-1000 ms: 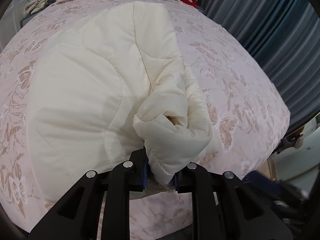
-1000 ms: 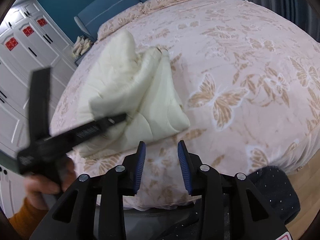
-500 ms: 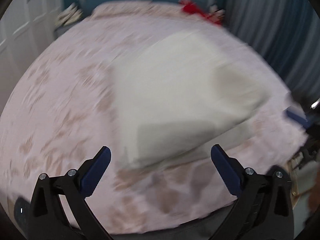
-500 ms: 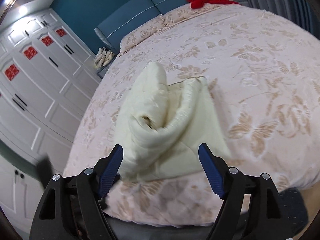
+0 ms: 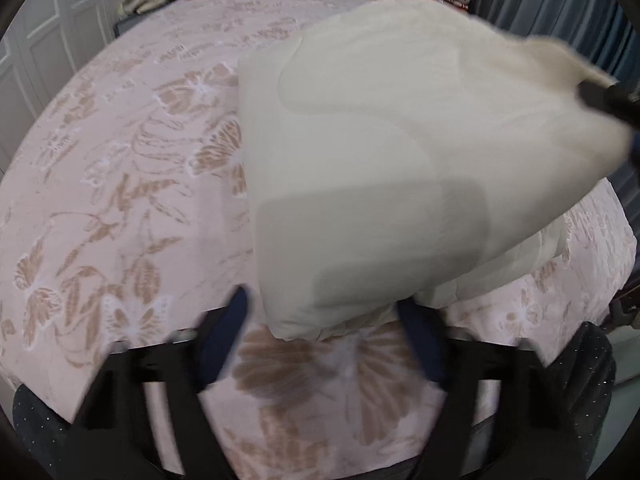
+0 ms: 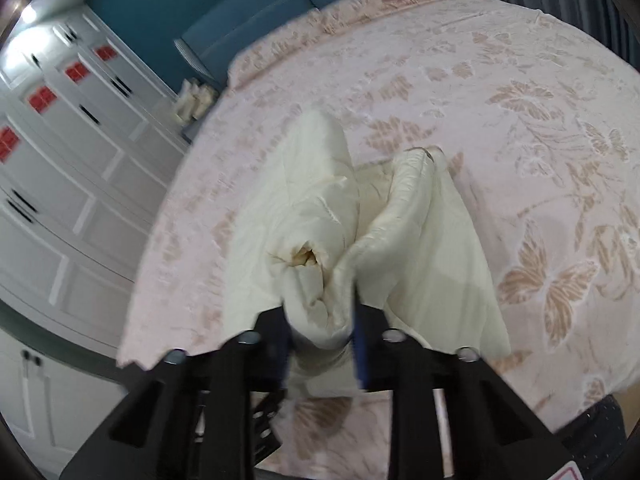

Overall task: Fold large clothes
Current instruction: 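Grasp the folded jacket end with the right gripper while the left gripper presses the bundle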

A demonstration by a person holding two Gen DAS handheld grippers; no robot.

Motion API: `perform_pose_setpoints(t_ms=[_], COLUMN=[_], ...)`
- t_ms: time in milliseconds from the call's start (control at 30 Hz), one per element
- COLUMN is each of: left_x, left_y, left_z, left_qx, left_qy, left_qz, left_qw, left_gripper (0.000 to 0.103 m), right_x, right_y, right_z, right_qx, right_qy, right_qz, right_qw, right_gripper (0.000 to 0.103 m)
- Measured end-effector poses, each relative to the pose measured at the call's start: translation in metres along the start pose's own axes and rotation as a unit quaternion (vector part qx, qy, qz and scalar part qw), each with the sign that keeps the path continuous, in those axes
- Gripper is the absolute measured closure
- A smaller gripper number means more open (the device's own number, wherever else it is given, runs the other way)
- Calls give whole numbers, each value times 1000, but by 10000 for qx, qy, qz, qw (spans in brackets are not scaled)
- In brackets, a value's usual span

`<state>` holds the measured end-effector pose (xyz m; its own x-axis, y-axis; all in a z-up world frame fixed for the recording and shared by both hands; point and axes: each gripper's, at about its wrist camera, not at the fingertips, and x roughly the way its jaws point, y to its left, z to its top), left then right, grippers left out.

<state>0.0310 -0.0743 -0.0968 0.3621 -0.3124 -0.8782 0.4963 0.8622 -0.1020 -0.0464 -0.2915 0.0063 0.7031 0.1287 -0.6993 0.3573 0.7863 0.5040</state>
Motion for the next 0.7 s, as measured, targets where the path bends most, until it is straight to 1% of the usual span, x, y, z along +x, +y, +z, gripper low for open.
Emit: perform_pose_setpoints(t_ms=[33,67,100,167,200,233,267,333,367,433,467,567,700], left_x=[0,-5,-12,-22,-25,-27,-26,-21,-19,-14,-11,-4,1], left_y=[0,-1,-3,-10,-13,-18,-20,-24,-28,-33,-32,-29,-35], left_z=[2,4,7,12,15,18,20,21,20,15,14,12,7], left_qx=[-53,-134,-156,-98,-71,-34,-47,-40,33,112,76,-10,89], left_qy=[49,-21,-119,-260,-293,-308,-277,-167,-126,-59,-4,99,146], left_qz=[-65,-174,-260,-374,-387,-402,-434,-482,-404,-294,-296,-317,-157], left_qw=[10000,9998,9995,9989,9988,9987,9987,9987,9991,9995,9995,9994,9997], left_gripper=[58,67,72,76,78,79,79,79,79,80,80,80,80], right_x=[-6,-18,-32,-45,-48,-47,-39,-24,-17,-5,1,15,28], right_y=[-1,-4,-9,-24,-37,-46,-68,-96,-104,-111,-113,-119,-129], right_z=[2,3,3,1,-3,-6,-15,-29,-36,-43,-47,-51,-57], right_qx=[-33,-90,-122,-83,-25,45,277,534,589,563,526,516,581], right_qy=[-105,-288,-466,-615,-614,-559,-385,-178,-104,-45,-19,78,189], right_qz=[-7,-26,-3,-74,-195,-273,-372,-468,-503,-589,-644,-697,-727], right_qw=[9999,9995,9988,9980,9979,9981,9982,9973,9969,9967,9965,9962,9955], right_gripper=[87,88,88,88,88,89,89,89,89,89,89,89,89])
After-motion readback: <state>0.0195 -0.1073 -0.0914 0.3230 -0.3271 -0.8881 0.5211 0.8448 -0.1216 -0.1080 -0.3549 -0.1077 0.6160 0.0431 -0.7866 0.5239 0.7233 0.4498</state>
